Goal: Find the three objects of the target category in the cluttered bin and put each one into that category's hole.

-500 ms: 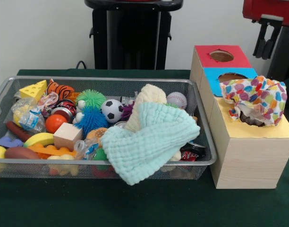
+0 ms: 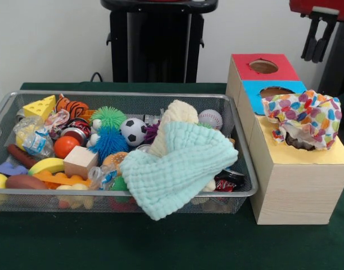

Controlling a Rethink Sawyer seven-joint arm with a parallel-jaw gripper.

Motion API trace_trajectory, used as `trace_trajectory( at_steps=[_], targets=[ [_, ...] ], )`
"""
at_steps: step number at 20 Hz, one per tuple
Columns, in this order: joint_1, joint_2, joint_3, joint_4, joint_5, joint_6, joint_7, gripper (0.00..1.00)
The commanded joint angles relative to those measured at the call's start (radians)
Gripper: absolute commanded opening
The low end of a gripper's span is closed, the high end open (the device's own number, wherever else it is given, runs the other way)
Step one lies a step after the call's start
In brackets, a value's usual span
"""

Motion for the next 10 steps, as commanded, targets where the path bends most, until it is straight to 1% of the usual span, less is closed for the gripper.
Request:
trace_trajectory(
  at_steps=[1,3,5,7,10],
  targets=[
    [-0.033,0.017,0.058,0.041,-0.026,0.005,0.095,0.0],
    [-0.034,0.037,0.056,0.019,-0.038,-0.003,0.095,0.0],
    [-0.042,0.051,0.065,0.006,-0.035,0.003,0.09,0.0],
    [-0.044,0.069,0.065,-0.03,-0.043,0.017,0.085,0.0],
    [-0.043,0.084,0.062,-0.049,-0.046,0.026,0.09,0.0]
  ],
)
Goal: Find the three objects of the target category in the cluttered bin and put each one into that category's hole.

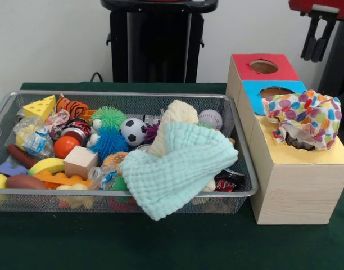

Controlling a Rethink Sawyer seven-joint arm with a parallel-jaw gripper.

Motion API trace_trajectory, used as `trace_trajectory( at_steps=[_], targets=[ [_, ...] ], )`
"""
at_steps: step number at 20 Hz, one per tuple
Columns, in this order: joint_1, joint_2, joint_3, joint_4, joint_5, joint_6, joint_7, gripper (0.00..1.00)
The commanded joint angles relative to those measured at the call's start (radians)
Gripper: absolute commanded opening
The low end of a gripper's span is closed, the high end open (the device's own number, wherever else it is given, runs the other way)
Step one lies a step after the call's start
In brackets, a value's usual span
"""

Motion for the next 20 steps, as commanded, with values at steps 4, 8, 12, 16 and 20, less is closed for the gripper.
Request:
trace_trajectory(
  at_steps=[4,8,12,16,20],
  targets=[
    [-0.033,0.082,0.061,-0.027,-0.041,0.003,0.094,0.0],
    [-0.035,0.08,0.065,-0.012,-0.041,-0.018,0.089,0.0],
    [-0.037,0.089,0.067,-0.012,-0.045,-0.015,0.083,0.0],
    [-0.035,0.093,0.071,-0.001,-0.042,-0.036,0.089,0.0],
    [-0.032,0.096,0.073,-0.002,-0.044,-0.044,0.09,0.0]
  ],
)
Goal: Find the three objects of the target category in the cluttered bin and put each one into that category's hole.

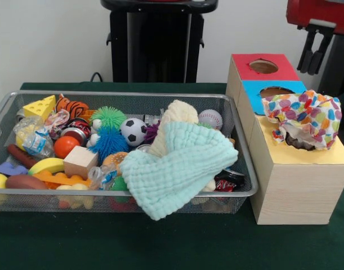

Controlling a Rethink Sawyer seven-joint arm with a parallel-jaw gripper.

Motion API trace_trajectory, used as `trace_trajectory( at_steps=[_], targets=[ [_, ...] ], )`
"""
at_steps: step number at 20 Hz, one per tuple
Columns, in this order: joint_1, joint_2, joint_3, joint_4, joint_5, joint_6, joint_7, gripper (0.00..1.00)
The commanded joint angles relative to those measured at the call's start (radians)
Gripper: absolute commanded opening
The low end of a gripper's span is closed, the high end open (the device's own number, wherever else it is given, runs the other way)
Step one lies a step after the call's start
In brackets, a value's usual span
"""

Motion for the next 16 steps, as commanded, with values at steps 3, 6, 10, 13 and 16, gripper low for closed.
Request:
trace_trajectory(
  at_steps=[3,6,10,13,16],
  targets=[
    [-0.033,0.06,0.078,0.025,-0.03,-0.046,0.09,0.0],
    [-0.033,0.068,0.079,0.017,-0.028,-0.049,0.096,0.0],
    [-0.025,0.086,0.074,0.0,-0.027,-0.05,0.117,0.0],
    [-0.021,0.086,0.078,0.01,-0.022,-0.071,0.125,0.0],
    [-0.025,0.092,0.084,0.005,-0.022,-0.097,0.117,0.0]
  ],
)
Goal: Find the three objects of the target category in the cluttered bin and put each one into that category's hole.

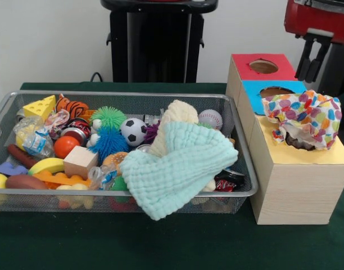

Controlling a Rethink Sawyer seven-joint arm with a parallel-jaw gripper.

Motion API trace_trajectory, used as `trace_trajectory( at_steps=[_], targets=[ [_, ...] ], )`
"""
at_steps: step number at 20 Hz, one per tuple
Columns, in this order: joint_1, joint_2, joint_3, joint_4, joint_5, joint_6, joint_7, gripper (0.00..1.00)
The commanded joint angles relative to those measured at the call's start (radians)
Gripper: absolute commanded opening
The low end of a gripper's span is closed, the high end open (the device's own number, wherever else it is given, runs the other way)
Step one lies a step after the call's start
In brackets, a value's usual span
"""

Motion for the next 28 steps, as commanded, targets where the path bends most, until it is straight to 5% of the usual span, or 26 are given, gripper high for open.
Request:
trace_trajectory(
  at_steps=[1,14,15,28],
  targets=[
    [-0.025,0.068,0.085,0.015,-0.016,-0.082,0.113,0.0],
    [0.004,0.112,0.072,-0.014,-0.009,-0.135,0.153,0.0],
    [0.04,0.076,0.064,0.043,-0.008,-0.146,0.177,0.0],
    [0.044,0.081,0.074,0.093,-0.001,-0.172,0.157,0.0]
  ],
)
